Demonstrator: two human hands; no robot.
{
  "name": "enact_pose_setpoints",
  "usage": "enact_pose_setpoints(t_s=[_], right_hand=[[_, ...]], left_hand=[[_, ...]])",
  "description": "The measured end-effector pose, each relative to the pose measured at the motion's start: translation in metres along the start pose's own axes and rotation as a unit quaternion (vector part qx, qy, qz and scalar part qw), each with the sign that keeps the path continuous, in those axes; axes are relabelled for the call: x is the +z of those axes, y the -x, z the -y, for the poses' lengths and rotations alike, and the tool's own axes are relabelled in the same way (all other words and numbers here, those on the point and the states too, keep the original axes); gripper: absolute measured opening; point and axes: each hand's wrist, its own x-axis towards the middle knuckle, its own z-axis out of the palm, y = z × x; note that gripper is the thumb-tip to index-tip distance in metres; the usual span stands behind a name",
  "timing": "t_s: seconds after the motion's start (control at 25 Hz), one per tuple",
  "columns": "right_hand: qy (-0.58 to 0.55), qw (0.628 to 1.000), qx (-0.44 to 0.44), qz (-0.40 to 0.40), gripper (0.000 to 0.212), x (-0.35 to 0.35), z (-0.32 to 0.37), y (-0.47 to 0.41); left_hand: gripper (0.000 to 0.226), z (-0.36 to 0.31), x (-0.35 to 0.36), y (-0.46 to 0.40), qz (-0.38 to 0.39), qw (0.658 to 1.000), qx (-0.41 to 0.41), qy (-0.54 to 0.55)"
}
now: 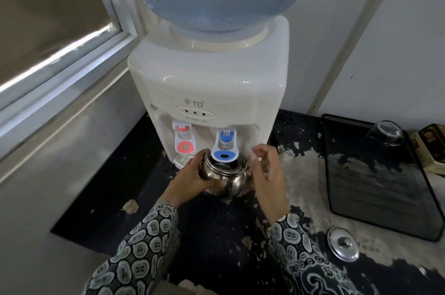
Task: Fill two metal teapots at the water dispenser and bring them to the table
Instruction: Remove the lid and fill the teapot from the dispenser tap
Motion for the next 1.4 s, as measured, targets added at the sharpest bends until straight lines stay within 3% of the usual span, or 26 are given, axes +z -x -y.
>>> enact_pose_setpoints(t_s=[0.32,0.6,0.92,1.24,1.4], right_hand=[[-0.116,0.991,0.027,0.068,0.009,0.005,0.039,-0.015],[-0.075,0.991,0.083,0.067,0.022,0.008,0.032,-0.019],[0.012,0.997,0.076,0.029,0.032,0.021,0.008,-0.004],[0.129,0.990,0.040,0.028,0.023,0.035,-0.016,-0.023],[0.131,0.991,0.017,0.014,0.022,0.034,-0.022,-0.020]], left_hand=[[0.100,0.002,-0.001,-0.005,0.007,1.000,0.009,0.008],[0.094,0.001,-0.001,-0.003,0.014,0.999,0.025,0.026],[0.090,0.000,-0.003,0.003,0.003,1.000,0.010,0.030],[0.098,-0.002,-0.004,0.006,0.001,1.000,0.013,0.022],[0.096,-0.006,-0.006,0.008,0.003,0.999,0.015,0.028]])
